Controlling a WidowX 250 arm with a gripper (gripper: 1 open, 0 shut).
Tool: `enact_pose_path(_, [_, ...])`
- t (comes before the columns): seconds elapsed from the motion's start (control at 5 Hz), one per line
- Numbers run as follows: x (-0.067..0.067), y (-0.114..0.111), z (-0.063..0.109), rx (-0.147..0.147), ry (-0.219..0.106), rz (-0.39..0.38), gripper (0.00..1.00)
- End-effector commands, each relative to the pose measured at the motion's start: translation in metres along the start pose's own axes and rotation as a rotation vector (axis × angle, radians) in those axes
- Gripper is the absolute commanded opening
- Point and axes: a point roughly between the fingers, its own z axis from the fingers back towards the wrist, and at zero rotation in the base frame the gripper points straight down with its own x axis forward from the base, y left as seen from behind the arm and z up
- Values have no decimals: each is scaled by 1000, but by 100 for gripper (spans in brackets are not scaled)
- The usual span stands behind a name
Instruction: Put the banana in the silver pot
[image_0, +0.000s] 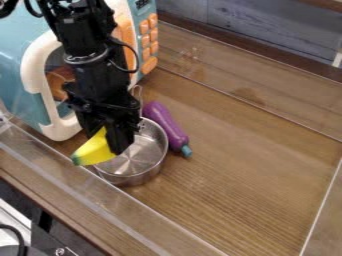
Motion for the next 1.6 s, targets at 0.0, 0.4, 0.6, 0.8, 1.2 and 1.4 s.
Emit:
enact_pose_path(0.0, [2,4,10,18,-39,5,0])
enact_pose_path(0.4, [0,6,10,20,-36,13,0])
enact_pose_path(0.6, [-1,7,10,21,-35,16,0])
enact_pose_path(0.8, [-2,8,11,22,-33,20,0])
enact_pose_path(1.2, [0,6,10,22,-27,14,100])
enact_pose_path(1.4, [2,4,11,19,-22,-1,100])
